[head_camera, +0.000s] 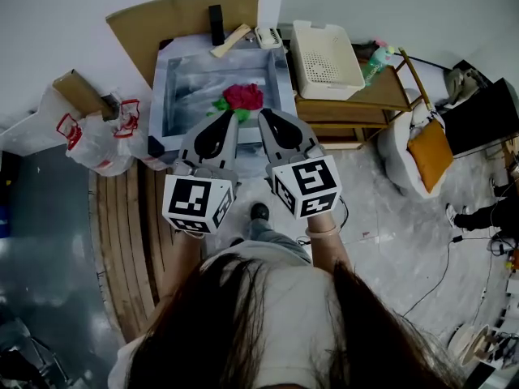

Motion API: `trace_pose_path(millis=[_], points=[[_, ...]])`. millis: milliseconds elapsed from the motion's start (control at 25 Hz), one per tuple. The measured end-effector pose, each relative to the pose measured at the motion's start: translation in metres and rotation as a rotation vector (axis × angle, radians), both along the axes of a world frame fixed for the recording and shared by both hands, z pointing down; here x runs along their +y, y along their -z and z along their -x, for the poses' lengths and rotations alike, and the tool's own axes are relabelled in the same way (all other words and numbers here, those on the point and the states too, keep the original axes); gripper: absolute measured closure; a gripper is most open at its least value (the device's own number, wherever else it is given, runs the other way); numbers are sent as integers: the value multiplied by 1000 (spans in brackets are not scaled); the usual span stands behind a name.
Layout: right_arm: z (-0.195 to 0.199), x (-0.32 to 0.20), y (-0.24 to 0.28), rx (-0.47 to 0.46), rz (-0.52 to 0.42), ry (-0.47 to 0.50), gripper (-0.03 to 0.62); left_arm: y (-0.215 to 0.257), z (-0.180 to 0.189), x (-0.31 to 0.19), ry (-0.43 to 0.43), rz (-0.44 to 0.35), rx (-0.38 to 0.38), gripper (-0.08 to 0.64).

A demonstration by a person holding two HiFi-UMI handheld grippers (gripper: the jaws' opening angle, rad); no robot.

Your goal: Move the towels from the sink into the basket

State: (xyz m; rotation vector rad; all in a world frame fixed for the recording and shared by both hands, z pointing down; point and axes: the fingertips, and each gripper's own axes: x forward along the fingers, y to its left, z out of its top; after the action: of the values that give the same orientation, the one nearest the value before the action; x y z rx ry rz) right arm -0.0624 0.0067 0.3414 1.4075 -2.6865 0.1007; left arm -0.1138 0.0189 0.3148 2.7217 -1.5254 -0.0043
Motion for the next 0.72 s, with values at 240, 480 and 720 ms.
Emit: trace_pose_path(millis=[240, 480, 720], points=[[-1, -33, -13, 28, 31, 68, 566, -2, -4, -30, 48, 4, -11, 551], [5, -60, -39, 53, 73, 132, 566, -13, 2, -54, 108, 29, -9, 551], [13, -84, -57, 34, 135, 156, 566, -19, 11, -72, 131, 48, -19, 551]])
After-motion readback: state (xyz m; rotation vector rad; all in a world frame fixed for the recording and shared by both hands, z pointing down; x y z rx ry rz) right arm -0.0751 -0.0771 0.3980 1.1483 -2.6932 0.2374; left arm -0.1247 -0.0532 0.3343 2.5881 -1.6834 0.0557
